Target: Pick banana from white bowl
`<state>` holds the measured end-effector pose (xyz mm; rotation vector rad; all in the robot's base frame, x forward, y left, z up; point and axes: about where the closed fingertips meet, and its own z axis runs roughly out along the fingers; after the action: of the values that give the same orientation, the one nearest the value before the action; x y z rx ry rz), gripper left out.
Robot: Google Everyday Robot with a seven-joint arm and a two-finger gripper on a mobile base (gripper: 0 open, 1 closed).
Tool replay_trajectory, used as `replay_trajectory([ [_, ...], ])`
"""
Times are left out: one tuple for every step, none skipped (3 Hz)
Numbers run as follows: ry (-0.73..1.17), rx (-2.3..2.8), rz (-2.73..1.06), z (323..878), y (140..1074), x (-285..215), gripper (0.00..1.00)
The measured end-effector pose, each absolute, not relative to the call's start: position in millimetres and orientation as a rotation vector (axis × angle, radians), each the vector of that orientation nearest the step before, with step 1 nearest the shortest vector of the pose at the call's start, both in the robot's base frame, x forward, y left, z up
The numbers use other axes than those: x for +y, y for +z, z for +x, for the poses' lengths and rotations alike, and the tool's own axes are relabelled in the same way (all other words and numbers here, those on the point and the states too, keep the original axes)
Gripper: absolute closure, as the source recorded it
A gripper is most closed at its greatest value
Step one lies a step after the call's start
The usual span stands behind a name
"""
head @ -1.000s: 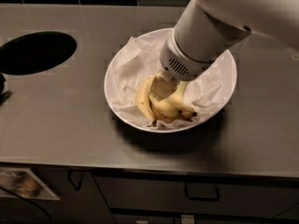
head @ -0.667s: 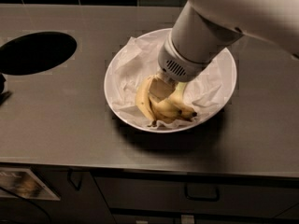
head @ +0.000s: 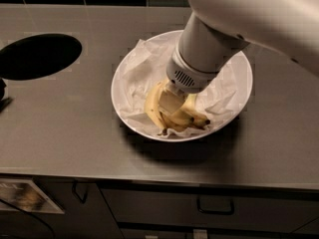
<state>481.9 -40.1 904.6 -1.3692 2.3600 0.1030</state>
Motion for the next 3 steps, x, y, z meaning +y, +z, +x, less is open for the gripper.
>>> replay_trajectory([
  [0.113,2.378,-1.373,481.4,897.8,-41.0,0.52],
  [0.122,2.394,-1.378,481.7,891.3,-41.7,0.53],
  [0.128,2.41,-1.379,482.1,885.0,-43.0,0.52],
])
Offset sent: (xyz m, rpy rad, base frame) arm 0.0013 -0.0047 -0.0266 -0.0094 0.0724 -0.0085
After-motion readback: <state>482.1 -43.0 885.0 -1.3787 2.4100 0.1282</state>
